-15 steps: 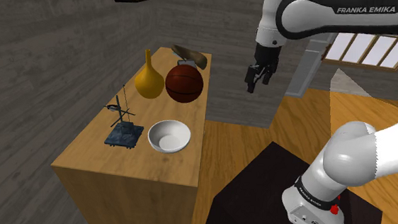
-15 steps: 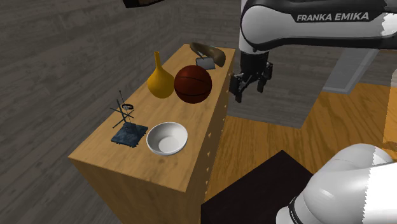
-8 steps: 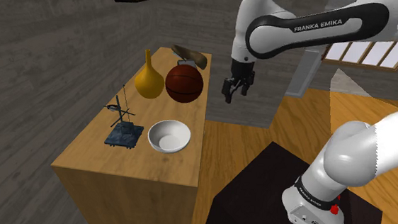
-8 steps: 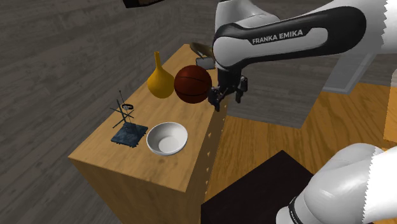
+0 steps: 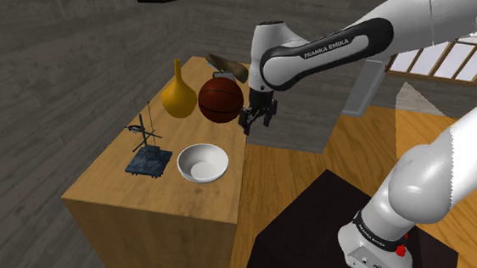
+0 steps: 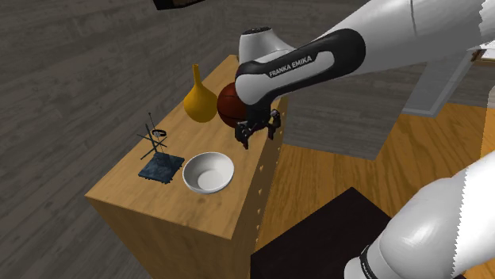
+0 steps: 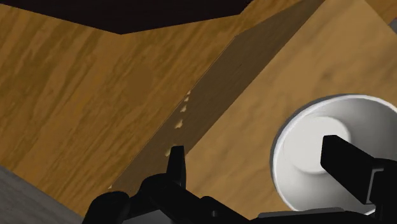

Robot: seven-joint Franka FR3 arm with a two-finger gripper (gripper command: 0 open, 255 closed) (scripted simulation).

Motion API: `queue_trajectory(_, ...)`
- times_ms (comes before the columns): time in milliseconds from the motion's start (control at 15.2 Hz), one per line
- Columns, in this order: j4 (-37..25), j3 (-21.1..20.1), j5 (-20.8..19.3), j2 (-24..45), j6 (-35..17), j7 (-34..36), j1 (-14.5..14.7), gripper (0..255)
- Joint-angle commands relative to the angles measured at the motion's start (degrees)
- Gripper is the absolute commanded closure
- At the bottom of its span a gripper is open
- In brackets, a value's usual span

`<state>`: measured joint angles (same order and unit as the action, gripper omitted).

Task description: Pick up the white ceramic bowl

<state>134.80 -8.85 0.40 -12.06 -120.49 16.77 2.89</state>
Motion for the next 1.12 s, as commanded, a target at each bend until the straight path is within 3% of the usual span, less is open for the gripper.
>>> queue_trajectory(0, -1.4, -0.5, -0.1, 4.6, -3.2, 1.2, 0.1, 0)
queue_trajectory(528, -11.5, -2.0, -1.8, 22.1, -10.8, 6.2, 1.6, 0)
queue_trajectory(1056, -11.2, -1.7, -2.9, 27.0, -16.0, 7.1, 2.1, 0)
